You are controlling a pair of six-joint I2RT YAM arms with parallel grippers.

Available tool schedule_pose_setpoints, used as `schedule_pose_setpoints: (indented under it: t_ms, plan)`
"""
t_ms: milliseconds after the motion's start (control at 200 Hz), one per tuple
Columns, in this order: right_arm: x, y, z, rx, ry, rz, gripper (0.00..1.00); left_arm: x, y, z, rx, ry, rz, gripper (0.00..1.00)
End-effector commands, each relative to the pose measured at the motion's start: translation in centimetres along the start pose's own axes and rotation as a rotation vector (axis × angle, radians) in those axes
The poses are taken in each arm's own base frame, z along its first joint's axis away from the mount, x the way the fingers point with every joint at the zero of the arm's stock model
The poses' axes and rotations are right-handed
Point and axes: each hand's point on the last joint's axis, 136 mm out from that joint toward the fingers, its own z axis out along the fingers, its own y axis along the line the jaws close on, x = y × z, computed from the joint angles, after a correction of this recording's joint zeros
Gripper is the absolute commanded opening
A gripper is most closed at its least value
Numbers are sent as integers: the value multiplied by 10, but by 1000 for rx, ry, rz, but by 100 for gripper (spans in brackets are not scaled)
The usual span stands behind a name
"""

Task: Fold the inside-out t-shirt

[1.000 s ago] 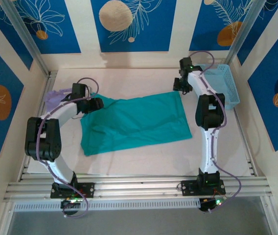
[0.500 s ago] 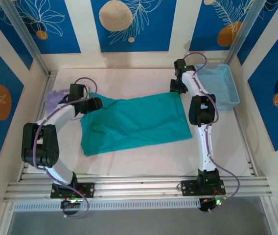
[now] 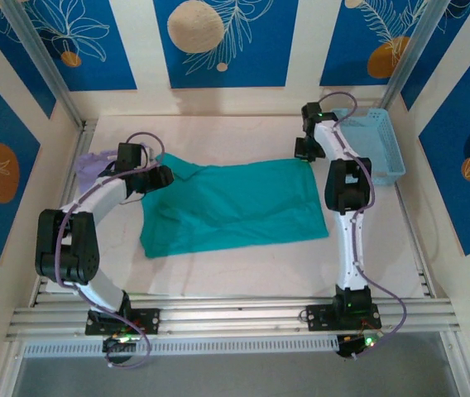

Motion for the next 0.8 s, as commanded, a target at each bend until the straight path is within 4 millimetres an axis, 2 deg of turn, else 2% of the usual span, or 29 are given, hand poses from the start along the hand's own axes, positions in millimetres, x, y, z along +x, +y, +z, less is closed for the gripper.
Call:
schedule_pose_setpoints:
  t_ms: [0, 215, 445, 635, 795]
  plan:
    - [-6, -28, -19, 58, -51, -10, 0, -9, -5, 1, 10, -11, 22, 58]
    - [-9, -22, -26, 49, -82, -50, 0, -28, -10, 33, 9, 18, 36, 58]
    - [-10, -9, -28, 37, -99, -88, 0, -71, -11, 74, -31, 21, 76, 58]
    - [-13, 0, -33, 21, -110, -110, 0, -89, 0, 113, -78, 80, 85, 58]
    - [-13, 6, -36, 10, -116, -123, 0, -100, 11, 135, -97, 105, 72, 59]
